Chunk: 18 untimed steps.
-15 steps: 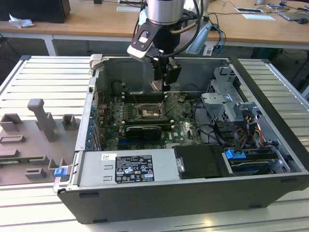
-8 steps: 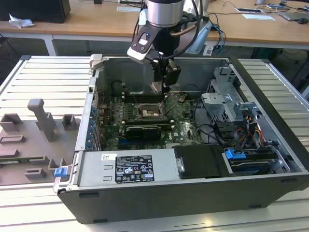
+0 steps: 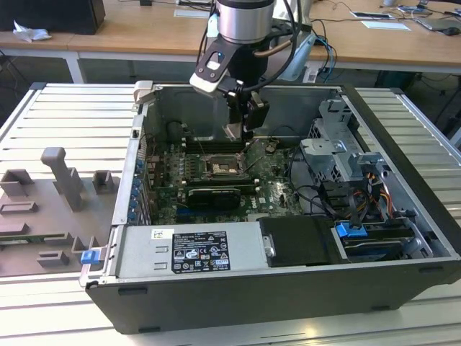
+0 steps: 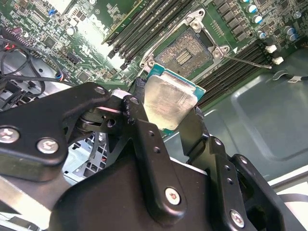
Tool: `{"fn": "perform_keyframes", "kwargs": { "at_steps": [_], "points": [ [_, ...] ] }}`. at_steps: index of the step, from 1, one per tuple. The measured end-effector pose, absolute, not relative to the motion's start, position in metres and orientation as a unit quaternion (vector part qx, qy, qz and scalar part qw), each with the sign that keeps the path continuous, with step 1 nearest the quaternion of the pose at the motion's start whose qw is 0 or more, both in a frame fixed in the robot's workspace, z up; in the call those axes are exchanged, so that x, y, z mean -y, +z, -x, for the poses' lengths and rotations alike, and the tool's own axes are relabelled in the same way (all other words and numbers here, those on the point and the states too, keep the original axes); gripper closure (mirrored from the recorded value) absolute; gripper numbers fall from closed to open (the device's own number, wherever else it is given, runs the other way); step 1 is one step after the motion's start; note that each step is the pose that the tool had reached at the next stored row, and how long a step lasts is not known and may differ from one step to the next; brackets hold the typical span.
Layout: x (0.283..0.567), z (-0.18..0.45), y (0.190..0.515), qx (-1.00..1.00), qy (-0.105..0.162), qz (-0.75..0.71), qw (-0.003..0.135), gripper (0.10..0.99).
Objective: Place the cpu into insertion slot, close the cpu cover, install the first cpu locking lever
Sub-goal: 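Place the cpu into insertion slot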
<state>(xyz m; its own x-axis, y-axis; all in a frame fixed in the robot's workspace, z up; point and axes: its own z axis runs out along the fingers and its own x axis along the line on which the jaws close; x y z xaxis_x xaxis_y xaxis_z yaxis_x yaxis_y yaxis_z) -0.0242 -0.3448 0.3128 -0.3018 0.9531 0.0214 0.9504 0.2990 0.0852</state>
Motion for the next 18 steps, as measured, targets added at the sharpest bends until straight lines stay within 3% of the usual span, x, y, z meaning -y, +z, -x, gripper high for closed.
{"fn": "perform_keyframes", "kwargs": {
  "at_steps": [18],
  "points": [
    [0.3448, 0.0242, 0.3038, -0.806, 0.04, -0.591, 0.016, 0.561]
  ]
}}
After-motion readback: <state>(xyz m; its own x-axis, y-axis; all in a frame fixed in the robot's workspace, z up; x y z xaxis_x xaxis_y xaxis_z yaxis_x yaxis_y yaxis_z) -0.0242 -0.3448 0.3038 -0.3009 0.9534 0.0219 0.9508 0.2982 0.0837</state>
